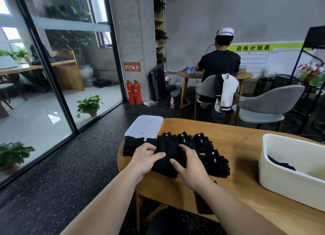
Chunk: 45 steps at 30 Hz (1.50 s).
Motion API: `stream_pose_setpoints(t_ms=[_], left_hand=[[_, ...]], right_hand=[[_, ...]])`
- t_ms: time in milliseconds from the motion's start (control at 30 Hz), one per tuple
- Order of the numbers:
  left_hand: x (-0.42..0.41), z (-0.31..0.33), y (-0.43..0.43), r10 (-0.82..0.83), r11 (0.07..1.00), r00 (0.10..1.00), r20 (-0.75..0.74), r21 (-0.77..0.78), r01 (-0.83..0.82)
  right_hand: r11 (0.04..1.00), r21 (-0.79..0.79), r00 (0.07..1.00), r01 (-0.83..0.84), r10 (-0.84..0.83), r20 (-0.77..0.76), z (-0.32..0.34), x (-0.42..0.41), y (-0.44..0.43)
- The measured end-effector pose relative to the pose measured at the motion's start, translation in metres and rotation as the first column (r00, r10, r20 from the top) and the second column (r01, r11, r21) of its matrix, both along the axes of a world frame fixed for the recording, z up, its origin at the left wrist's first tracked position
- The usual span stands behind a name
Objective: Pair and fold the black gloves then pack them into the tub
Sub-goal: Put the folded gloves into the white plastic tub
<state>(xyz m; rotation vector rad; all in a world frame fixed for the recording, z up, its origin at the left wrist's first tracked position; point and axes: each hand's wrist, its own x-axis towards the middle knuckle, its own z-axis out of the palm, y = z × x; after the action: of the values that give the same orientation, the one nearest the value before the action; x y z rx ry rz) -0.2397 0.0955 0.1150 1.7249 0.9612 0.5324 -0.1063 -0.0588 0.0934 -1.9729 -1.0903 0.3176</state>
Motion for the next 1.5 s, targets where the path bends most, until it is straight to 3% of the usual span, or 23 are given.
stream_pose_setpoints(t_ms=[133, 267, 367, 500, 800, 1067, 1367, 1500], left_hand=[[0.021, 0.025, -0.010, -0.081, 0.995, 0.990, 0.114, -0.051, 0.087], [0.049, 0.050, -0.031, -0.161, 0.963, 0.954, 0.252, -0.170, 0.208], [0.071, 0.063, -0.044, -0.223, 0.937, 0.926, 0.306, -0.195, 0.290], [0.108, 0.071, -0.067, -0.264, 0.909, 0.895, 0.359, -0.218, 0.355], [0.194, 0.069, -0.125, -0.381, 0.848, 0.835, 0.396, -0.210, 0.487], [0.262, 0.070, -0.175, -0.433, 0.815, 0.812, 0.391, -0.215, 0.538], [0.309, 0.069, -0.213, -0.549, 0.791, 0.791, 0.271, -0.138, 0.596], [0.322, 0.062, -0.221, -0.599, 0.792, 0.784, 0.163, -0.020, 0.610]], right_hand=[[0.995, 0.065, 0.964, 0.071, -0.052, -0.261, 0.025, 0.028, -0.011], [0.974, 0.213, 0.791, 0.073, 0.073, -0.608, 0.055, 0.049, -0.040], [0.952, 0.285, 0.694, 0.110, 0.132, -0.708, 0.073, 0.063, -0.062], [0.928, 0.318, 0.719, 0.196, 0.084, -0.689, 0.088, 0.088, -0.090], [0.896, 0.242, 0.827, 0.373, -0.203, -0.524, 0.112, 0.140, -0.162], [0.859, 0.229, 0.796, 0.458, -0.281, -0.536, 0.115, 0.188, -0.214], [0.830, 0.161, 0.741, 0.533, -0.366, -0.563, 0.107, 0.232, -0.261], [0.829, 0.083, 0.701, 0.553, -0.410, -0.584, 0.103, 0.252, -0.284]])
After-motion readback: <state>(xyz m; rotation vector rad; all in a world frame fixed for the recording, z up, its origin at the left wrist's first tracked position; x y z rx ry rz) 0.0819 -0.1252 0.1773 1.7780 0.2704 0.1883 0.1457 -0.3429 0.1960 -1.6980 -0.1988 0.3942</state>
